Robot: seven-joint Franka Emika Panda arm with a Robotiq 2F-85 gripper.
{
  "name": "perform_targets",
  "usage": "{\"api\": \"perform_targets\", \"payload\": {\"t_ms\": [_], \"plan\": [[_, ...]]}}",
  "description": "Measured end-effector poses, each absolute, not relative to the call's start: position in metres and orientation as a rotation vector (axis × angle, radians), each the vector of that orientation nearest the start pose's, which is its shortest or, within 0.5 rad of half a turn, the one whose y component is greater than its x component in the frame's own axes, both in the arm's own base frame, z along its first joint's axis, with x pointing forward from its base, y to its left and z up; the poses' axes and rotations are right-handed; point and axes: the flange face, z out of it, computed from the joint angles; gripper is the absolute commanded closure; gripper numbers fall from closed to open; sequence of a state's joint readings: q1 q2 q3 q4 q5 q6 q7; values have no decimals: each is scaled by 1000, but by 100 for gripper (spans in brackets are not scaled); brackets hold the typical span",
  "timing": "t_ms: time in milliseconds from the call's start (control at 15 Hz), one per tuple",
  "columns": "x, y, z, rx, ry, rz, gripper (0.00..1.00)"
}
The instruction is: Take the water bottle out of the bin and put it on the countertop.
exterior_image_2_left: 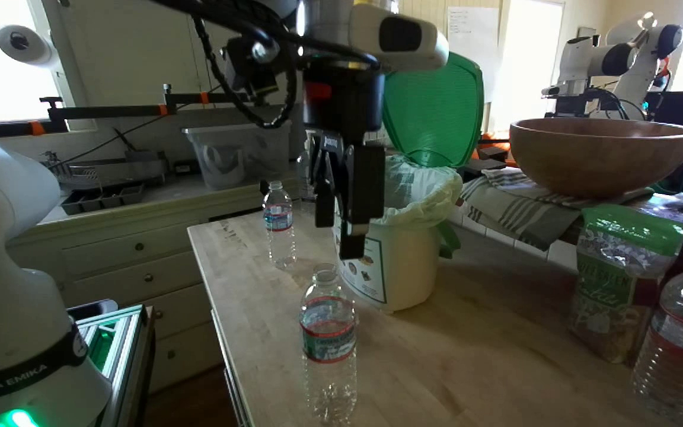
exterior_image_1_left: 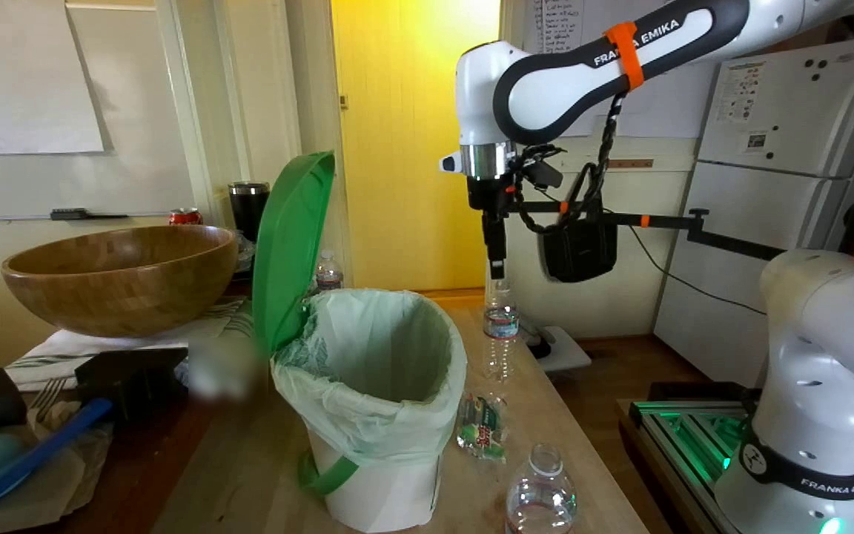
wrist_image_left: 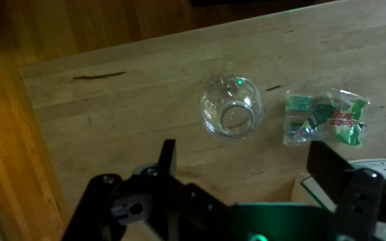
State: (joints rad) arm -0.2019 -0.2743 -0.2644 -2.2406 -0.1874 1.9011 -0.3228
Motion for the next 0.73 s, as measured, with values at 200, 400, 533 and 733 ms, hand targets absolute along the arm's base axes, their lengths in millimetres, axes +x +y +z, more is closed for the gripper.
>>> {"api": "perform_targets", "payload": {"t_ms": [200,400,533,733], "plan": [[399,-214,501,-3217,85,43,0],[389,-201,533,-3237,65,-91,0],[380,-191,553,-3247,70,-178,0],[368,-172,578,-3256,95,-300,0]]}}
